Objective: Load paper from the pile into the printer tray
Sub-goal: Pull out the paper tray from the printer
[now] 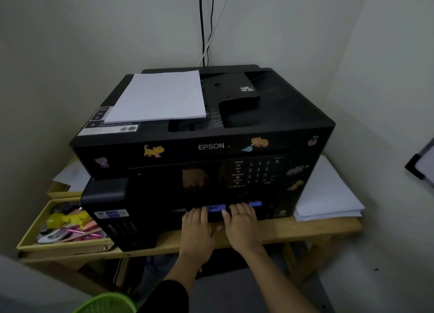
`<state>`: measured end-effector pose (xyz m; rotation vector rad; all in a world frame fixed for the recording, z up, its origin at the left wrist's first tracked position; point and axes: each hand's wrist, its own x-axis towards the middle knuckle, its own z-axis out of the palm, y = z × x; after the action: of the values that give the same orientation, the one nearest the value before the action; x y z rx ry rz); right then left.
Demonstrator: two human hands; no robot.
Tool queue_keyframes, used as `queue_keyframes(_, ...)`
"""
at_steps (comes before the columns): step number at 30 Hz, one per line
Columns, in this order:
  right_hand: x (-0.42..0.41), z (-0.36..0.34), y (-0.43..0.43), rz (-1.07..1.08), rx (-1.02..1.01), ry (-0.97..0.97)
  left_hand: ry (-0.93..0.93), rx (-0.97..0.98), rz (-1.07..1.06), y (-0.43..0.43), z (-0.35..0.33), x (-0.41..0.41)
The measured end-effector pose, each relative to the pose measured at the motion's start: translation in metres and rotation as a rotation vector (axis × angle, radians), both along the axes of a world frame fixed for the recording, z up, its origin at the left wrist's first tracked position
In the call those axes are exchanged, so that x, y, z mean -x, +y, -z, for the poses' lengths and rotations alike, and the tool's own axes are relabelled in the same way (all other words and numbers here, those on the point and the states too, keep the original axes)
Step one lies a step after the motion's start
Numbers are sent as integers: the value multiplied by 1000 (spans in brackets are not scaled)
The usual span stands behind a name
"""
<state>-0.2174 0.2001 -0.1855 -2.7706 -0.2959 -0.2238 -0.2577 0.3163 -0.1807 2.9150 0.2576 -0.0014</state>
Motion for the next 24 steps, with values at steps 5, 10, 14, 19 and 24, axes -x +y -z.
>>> queue_keyframes(5, -2, -16, -7, -118, 53, 239, 78, -2, -6, 3, -14, -4)
queue_keyframes(10, 19, -17, -8, -42, 47, 229, 147, 40, -10, 7, -24, 2)
queue_keyframes(14, 64, 1, -13, 89, 11, 5, 94, -99, 118, 3, -13, 44)
queue_keyframes(19, 98, -3, -11, 206, 62, 4, 92, 61, 110, 4, -12, 79)
queue_keyframes(24, 131, -5, -17, 294, 48, 3, 189, 294, 102, 4, -18, 104)
